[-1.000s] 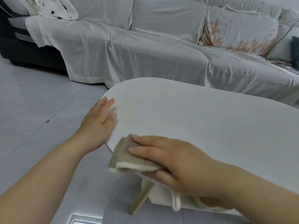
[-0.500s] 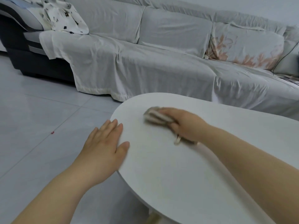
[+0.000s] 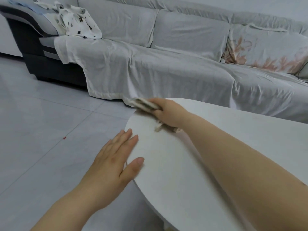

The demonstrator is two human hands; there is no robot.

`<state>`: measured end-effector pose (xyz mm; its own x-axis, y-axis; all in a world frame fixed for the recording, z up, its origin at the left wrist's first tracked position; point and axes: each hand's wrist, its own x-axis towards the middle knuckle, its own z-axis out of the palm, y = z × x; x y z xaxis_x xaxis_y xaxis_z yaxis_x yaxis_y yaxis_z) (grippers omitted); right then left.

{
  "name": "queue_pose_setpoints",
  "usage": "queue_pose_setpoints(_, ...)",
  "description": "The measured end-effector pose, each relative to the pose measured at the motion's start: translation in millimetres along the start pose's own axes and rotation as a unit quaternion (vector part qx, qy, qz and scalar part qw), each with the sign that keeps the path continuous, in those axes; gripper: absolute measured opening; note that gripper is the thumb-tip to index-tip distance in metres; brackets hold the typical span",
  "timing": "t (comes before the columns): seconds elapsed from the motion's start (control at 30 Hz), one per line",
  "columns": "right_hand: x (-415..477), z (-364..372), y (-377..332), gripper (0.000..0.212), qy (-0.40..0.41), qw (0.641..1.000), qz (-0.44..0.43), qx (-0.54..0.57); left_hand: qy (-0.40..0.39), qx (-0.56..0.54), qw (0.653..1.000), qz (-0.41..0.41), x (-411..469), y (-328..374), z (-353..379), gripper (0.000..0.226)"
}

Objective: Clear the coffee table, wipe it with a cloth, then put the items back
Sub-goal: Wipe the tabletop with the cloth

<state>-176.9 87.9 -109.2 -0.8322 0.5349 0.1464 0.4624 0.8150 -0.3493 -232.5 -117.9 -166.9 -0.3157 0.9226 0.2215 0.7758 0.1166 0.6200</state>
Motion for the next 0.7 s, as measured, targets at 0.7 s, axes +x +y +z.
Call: queue_pose_setpoints(0.7,-136,-17,-33,0.050,-0.031,0.995,-0.043,0.089,-0.023,-0.366,0.915,-0.171,77,15,-25,0.046)
